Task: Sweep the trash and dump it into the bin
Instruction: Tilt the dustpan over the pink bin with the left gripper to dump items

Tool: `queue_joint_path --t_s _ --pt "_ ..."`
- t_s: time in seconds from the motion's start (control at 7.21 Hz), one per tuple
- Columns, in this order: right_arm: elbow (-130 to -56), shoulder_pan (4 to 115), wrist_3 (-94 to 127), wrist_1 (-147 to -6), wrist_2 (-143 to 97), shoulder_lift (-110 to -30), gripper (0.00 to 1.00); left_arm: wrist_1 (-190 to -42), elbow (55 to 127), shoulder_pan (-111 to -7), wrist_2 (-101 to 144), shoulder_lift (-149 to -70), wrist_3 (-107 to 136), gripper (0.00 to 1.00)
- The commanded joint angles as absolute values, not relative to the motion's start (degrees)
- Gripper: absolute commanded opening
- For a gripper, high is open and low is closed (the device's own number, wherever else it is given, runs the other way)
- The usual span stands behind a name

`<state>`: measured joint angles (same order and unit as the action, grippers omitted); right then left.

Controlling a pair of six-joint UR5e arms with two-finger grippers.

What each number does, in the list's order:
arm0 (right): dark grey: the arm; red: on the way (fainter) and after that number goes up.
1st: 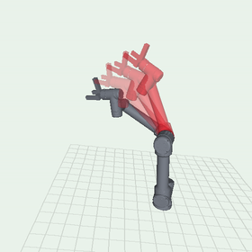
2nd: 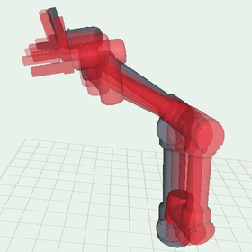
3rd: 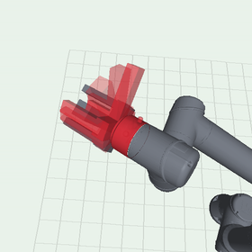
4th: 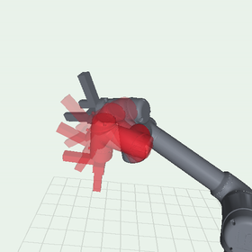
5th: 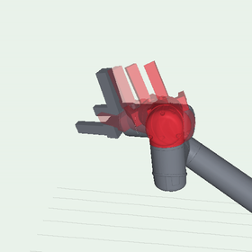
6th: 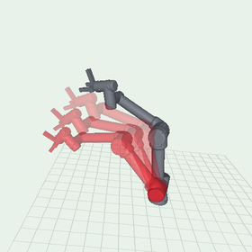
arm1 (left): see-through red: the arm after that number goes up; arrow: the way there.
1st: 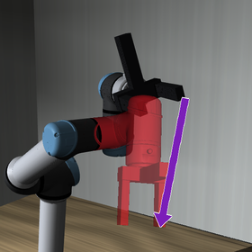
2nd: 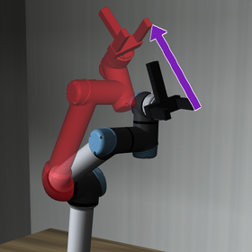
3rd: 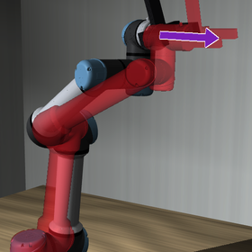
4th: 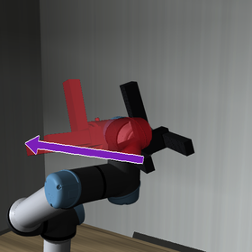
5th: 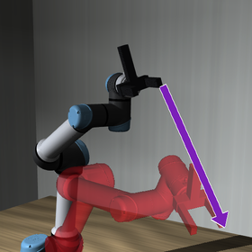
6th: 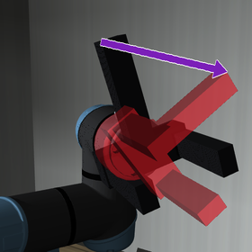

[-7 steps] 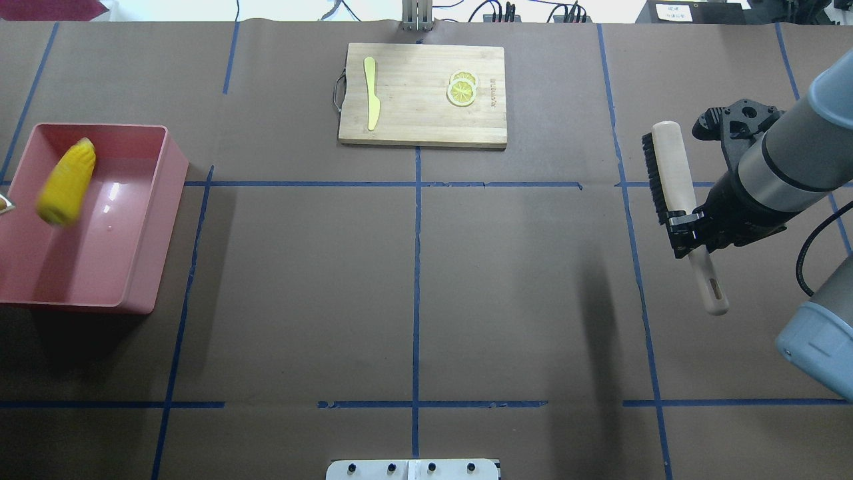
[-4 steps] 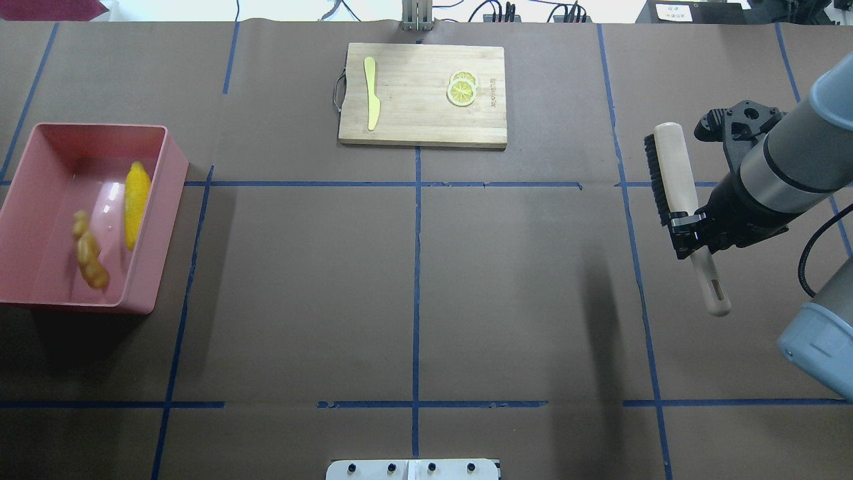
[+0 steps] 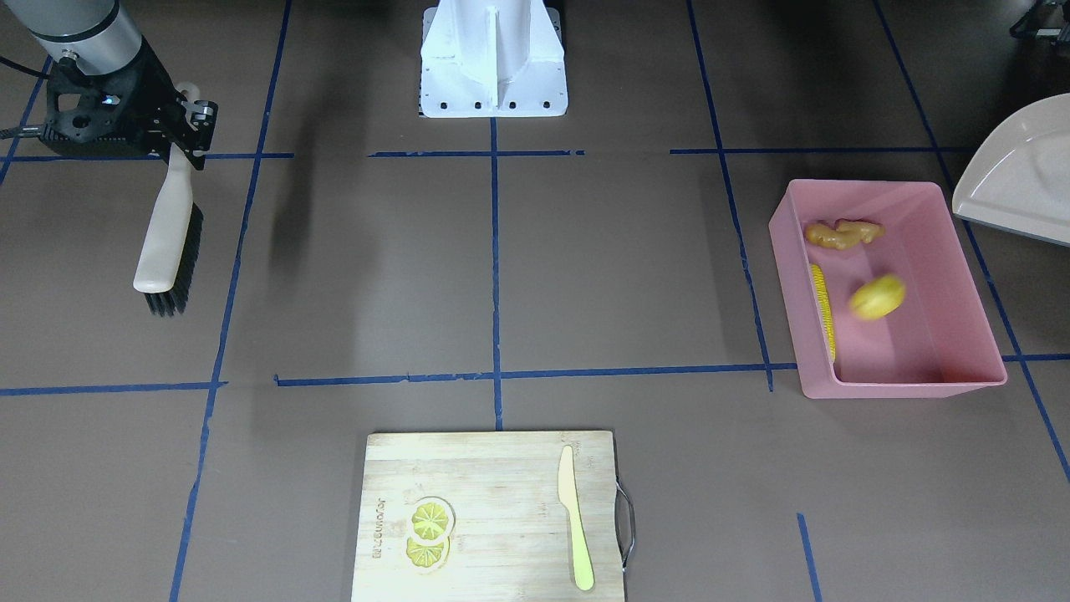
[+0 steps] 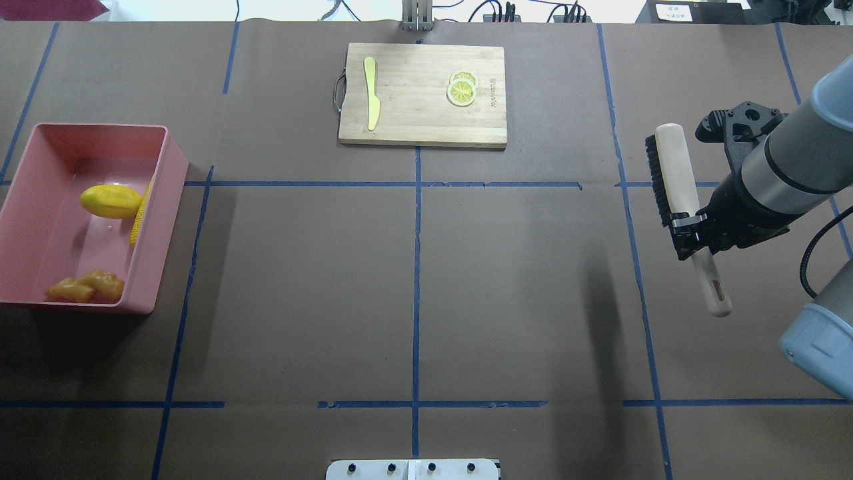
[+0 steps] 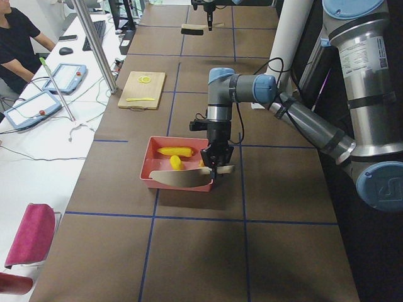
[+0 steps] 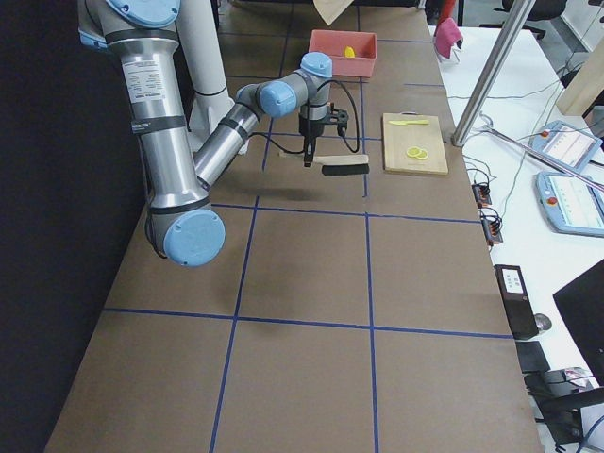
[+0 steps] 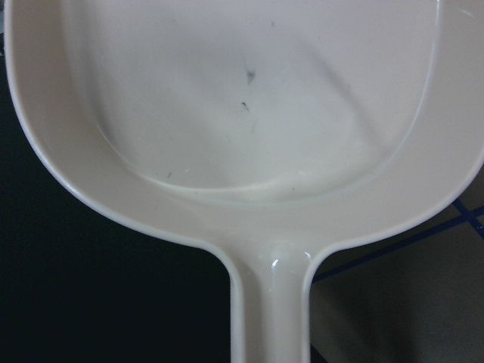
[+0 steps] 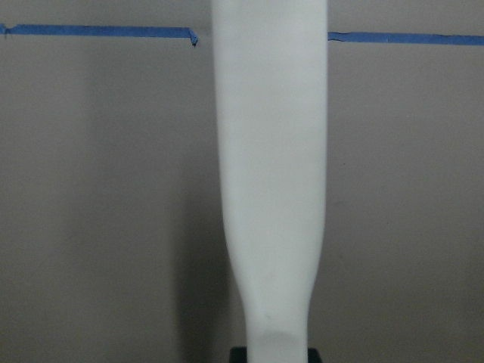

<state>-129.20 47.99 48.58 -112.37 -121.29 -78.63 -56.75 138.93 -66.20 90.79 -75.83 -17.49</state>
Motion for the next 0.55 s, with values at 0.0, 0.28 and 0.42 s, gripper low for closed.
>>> queue_joint_path --t_s 0.0,0.28,0.42 --pt "-129.20 47.99 47.65 -112.06 -121.29 -80.06 0.00 -56.34 140.96 -66.18 91.23 -77.51 -17.49 0.05" --pt "-130.25 48.25 44.58 -111.97 -121.20 -83.82 0.00 -53.89 141.07 -66.27 95.15 -84.07 -17.40 0.05" --pt "-130.43 48.43 43.60 -110.32 -121.11 -86.37 0.00 -51.61 140.72 -66.18 96.84 -88.55 -17.40 0.05"
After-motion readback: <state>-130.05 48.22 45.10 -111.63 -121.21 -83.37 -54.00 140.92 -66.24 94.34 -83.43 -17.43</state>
